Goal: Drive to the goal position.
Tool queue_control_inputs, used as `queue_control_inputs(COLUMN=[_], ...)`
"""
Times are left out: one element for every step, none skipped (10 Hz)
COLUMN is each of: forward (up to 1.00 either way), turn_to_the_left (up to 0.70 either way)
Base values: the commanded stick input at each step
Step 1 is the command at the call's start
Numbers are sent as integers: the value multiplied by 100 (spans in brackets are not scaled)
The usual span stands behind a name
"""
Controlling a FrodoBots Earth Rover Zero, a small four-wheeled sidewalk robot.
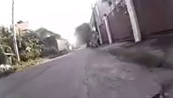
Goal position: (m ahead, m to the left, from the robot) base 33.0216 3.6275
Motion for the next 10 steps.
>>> queue_control_inputs(forward=[100, 100, 100, 100, 100, 100, 100, 100, 100, 100], turn_to_the_left=[0, 0, 0, 0, 0, 0, 0, 0, 0, 0])
